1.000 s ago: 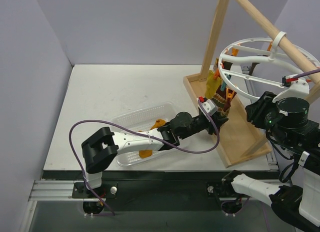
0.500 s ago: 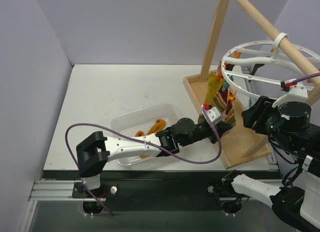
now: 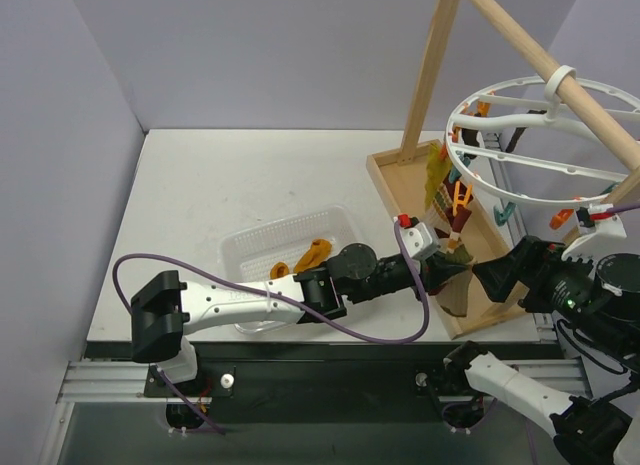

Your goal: Remove the socks clipped to the hanger

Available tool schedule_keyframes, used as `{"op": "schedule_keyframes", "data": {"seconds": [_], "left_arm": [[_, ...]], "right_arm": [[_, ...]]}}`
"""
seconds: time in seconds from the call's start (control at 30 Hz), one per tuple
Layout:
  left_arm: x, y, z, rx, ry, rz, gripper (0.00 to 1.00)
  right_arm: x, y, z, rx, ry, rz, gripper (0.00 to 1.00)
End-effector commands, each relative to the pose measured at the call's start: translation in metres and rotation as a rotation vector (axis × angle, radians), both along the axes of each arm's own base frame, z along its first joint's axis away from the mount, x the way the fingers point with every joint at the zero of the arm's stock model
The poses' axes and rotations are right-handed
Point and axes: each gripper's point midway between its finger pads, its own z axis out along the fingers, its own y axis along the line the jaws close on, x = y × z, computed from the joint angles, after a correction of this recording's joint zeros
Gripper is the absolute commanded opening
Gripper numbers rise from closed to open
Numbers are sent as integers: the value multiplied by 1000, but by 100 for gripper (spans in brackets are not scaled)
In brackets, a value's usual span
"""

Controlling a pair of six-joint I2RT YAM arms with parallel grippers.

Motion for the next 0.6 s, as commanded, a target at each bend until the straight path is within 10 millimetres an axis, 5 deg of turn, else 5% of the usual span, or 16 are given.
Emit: {"op": "schedule_keyframes", "data": {"seconds": [0.0, 0.13, 0.27, 0.57], "left_arm": [[-12, 5, 18, -27, -3, -37, 0], [-17, 4, 19, -30, 0, -54, 0], [-20, 5, 20, -11, 1, -58, 0], [-21, 16, 15, 1, 16, -36, 0]], "right_arm": [[-26, 14, -2, 72, 49, 114, 83], [-19, 34, 10, 120, 37, 181, 80], [-1, 34, 16, 105, 34, 121, 68], [35, 37, 40, 72, 8, 30, 68]]}}
